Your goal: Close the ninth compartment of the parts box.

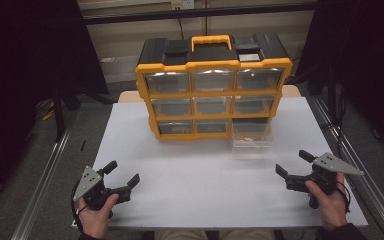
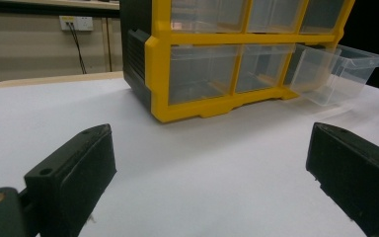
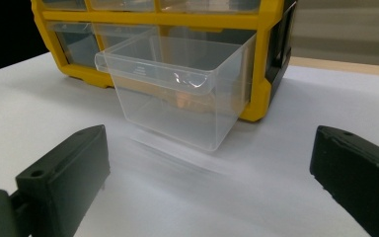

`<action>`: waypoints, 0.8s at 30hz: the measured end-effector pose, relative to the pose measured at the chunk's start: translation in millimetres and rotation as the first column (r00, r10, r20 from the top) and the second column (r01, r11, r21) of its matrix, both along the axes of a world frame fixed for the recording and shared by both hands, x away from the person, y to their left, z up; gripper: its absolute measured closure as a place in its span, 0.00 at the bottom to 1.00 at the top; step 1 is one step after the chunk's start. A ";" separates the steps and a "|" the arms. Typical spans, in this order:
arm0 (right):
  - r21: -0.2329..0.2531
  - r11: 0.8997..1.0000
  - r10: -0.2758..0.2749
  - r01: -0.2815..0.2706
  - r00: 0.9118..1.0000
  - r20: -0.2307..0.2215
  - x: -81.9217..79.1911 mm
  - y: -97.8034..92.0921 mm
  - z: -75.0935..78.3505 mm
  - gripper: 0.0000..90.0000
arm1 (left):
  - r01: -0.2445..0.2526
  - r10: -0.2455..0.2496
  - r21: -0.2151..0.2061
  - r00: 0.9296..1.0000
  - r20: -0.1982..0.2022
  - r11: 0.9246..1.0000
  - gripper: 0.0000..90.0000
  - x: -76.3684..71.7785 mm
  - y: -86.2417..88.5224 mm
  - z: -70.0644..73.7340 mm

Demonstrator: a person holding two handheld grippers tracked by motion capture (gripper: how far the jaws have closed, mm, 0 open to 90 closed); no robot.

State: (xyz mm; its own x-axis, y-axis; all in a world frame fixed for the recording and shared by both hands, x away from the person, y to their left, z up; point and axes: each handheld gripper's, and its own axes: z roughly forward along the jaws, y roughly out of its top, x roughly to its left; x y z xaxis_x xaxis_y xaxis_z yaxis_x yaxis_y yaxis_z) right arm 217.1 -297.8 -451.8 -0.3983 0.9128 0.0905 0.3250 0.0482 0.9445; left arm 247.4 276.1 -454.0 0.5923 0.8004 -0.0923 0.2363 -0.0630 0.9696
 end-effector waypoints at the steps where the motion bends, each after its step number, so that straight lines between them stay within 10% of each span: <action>1: -0.003 1.000 0.002 -0.002 1.000 -0.001 0.2 0.0 -0.2 0.01 | -0.001 0.001 0.001 1.000 -0.002 1.000 0.05 0.2 0.2 -0.2; 24: -0.005 0.996 0.093 -0.093 0.995 -0.023 -3.8 7.1 -0.2 0.01 | 0.006 -0.006 0.012 1.000 -0.021 1.000 0.05 4.1 -4.2 -1.1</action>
